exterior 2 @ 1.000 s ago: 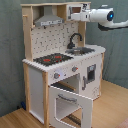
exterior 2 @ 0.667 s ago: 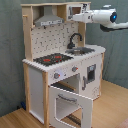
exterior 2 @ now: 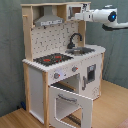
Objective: Play with the kitchen
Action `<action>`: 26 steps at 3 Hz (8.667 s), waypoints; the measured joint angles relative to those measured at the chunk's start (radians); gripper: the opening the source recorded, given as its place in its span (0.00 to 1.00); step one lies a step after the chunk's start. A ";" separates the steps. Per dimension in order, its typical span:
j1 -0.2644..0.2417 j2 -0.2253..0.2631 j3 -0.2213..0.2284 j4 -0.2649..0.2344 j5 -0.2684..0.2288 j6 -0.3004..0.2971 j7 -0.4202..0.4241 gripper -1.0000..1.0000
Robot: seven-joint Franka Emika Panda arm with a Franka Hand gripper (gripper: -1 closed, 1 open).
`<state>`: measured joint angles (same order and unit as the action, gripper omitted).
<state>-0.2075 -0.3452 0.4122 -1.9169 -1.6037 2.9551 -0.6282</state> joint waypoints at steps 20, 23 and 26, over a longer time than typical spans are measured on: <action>0.019 -0.459 0.221 -0.087 0.000 -0.249 0.175 1.00; 0.006 -0.458 0.367 -0.010 -0.003 -0.522 0.283 1.00; -0.052 -0.458 0.497 -0.006 -0.035 -0.756 0.542 1.00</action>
<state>-0.2596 -0.8032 0.9092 -1.9229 -1.6386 2.1989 -0.0863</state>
